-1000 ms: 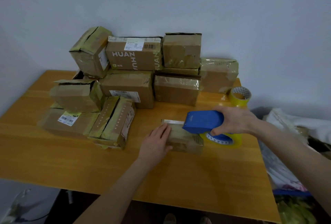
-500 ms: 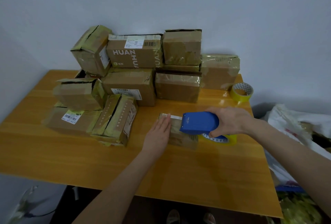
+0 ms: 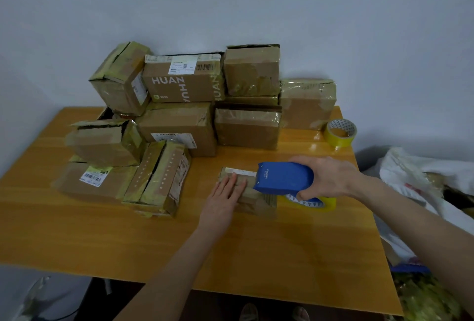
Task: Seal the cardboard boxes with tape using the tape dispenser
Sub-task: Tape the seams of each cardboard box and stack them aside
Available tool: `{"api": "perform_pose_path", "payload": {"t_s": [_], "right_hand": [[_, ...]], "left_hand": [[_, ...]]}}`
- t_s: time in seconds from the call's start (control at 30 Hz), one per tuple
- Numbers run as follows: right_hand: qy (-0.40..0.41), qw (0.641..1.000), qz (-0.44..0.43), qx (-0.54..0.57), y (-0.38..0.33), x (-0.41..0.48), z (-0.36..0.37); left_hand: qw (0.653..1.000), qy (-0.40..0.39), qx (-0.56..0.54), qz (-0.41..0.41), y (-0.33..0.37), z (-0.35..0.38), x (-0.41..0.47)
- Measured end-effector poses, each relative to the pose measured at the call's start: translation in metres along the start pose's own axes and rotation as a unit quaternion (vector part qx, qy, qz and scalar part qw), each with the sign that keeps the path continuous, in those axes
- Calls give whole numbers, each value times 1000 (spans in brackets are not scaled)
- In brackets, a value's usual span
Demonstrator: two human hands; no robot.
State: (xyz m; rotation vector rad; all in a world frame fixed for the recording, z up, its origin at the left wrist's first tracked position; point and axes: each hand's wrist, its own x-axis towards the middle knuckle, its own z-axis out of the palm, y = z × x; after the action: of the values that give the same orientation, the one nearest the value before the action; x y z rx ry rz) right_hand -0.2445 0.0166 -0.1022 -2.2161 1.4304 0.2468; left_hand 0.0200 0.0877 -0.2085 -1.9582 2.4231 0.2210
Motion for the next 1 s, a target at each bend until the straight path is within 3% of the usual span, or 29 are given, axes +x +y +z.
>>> {"api": "perform_pose_path", "payload": {"t_s": [0.2, 0.33, 0.47, 0.7, 1.0], "right_hand": [[-37, 997, 61, 34, 30, -19, 4], [-46, 996, 79, 9, 33, -21, 24], [-32, 997, 77, 2, 30, -21, 34], [-38, 996, 79, 16, 26, -22, 36], [-32, 997, 60, 39, 14, -14, 43]], "left_hand": [[999, 6, -23, 25, 0, 0, 3], [999, -16, 44, 18, 6, -2, 5], [998, -9, 59, -8, 23, -4, 8], [998, -24, 13, 61, 33, 4, 17], [997, -34, 10, 62, 18, 0, 16]]}}
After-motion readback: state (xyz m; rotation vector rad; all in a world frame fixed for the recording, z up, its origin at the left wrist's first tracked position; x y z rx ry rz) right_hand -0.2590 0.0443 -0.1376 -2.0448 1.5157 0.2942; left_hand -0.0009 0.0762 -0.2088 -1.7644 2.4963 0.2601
